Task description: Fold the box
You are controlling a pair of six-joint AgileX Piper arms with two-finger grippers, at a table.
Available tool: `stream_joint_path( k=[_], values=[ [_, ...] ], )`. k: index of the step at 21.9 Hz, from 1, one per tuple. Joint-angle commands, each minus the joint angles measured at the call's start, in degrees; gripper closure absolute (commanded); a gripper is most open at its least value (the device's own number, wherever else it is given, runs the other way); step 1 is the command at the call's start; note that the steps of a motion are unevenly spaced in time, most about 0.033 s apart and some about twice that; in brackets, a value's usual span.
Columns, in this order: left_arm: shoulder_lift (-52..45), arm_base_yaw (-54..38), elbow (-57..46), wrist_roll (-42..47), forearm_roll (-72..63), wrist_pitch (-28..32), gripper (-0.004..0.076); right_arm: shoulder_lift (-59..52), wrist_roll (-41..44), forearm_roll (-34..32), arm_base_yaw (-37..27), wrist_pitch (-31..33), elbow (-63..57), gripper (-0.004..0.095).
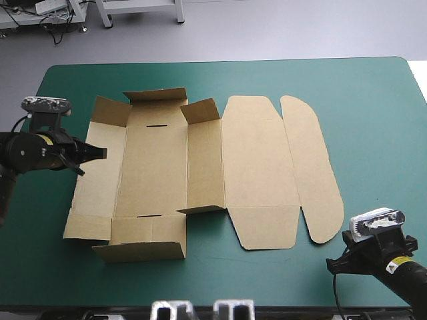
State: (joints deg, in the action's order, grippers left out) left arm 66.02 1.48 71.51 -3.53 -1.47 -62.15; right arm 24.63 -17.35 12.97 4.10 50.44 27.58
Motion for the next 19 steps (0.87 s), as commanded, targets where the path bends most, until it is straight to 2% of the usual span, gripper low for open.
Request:
stream_joint_path(
  k=[1,6,10,12,14,15,17,19],
  values=[
    [3.34,-9.75,3.67,-4.05,-6.96,1.8,0.071,0.35,-0.08,0.08,0.18,-2.93,1.31,0.0923],
    [11.06,-31.42,4.51,-15.13,-30.08,-4.04,0.071,0.35,-0.08,-0.17,0.18,-2.93,1.31,0.0923],
    [13.55,-33.19,4.51,-22.31,-28.4,-5.85,0.0706,0.35,-0.08,-0.17,0.18,-2.93,1.31,0.0923],
    [14.67,-33.08,4.51,-22.25,-27.38,-6.99,0.0638,0.35,-0.08,-0.17,0.18,-2.93,1.31,0.0923],
    [16.17,-32.54,4.38,-22.25,-27.38,-8.39,0.0464,0.35,-0.08,-0.17,0.18,-2.93,1.31,0.0923],
    [17.56,-31.85,4.26,-22.25,-27.27,-8.16,0.0305,0.35,-0.08,-0.17,0.18,-2.93,1.31,0.0923],
    [18.49,-31.05,3.61,-22.25,-27.27,-7.82,0.0218,0.35,-0.08,-0.17,0.18,-2.67,1.31,0.0923],
    [19.95,-30.03,2.31,-22.36,-26.5,-7.56,0.0202,0.35,-0.08,-0.17,0.18,-2.78,1.31,0.0923]
  ],
)
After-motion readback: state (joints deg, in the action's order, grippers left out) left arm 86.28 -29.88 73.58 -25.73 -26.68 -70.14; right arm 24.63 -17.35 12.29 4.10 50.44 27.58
